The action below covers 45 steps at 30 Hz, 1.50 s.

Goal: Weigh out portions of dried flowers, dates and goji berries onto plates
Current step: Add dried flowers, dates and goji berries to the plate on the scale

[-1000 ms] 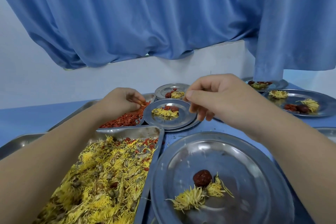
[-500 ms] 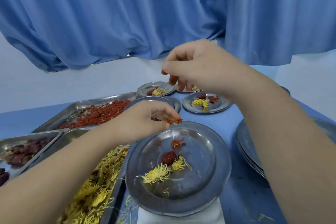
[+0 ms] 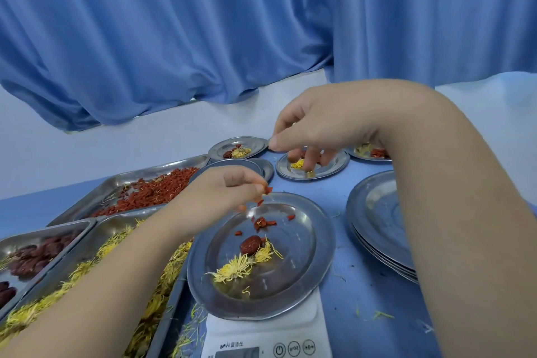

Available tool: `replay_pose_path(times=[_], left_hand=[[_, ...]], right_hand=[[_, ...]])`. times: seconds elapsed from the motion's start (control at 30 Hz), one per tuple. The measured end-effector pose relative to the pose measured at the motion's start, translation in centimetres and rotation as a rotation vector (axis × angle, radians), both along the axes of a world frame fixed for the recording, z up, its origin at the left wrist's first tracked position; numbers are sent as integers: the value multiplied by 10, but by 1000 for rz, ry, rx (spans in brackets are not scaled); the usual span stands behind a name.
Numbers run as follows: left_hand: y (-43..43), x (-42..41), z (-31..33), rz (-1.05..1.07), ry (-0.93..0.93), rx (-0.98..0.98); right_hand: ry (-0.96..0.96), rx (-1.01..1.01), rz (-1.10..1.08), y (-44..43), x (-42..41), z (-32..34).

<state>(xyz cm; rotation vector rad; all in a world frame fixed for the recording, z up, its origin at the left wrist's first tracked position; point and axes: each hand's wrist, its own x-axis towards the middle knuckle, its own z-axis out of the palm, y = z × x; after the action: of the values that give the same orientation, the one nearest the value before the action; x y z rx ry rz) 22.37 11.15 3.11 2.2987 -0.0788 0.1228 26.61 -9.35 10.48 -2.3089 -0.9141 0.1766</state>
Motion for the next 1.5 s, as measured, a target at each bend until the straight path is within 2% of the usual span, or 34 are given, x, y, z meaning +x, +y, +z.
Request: replay_pose_path(times=[0.17, 0.33, 0.47, 0.6, 0.93, 1.07, 1.23, 1.27, 1.37, 1.4, 1.43, 1.5], left_hand=[[-1, -14, -3, 61, 45, -301], [3, -22, -14, 157, -45, -569], [18, -12, -7, 156, -32, -620], [53, 11, 7, 241, -46, -630], [164, 69, 15, 576, -183, -428], [196, 84, 5, 587, -178, -469], [216, 108, -10, 558, -123, -410], [220, 113, -12, 558, -102, -337], [232, 120, -24, 519, 33, 209], [234, 121, -28, 514, 49, 320], [237, 122, -31, 508, 57, 358], [238, 123, -33, 510, 29, 314]], right_hand=[[-1, 6, 7, -5, -4, 2], [11, -30, -21, -5, -2, -1], [5, -77, -47, -1, 3, -5], [-17, -97, -52, 11, 6, -10], [-58, -337, 8, 46, 5, -29], [-49, -439, 26, 55, 10, -35], [-54, -490, 39, 62, 14, -40], [-56, -498, 42, 63, 15, -41], [-64, -518, 52, 66, 16, -44], [-63, -521, 58, 67, 16, -44], [-59, -518, 64, 67, 16, -46], [-60, -485, 63, 70, 17, -50]])
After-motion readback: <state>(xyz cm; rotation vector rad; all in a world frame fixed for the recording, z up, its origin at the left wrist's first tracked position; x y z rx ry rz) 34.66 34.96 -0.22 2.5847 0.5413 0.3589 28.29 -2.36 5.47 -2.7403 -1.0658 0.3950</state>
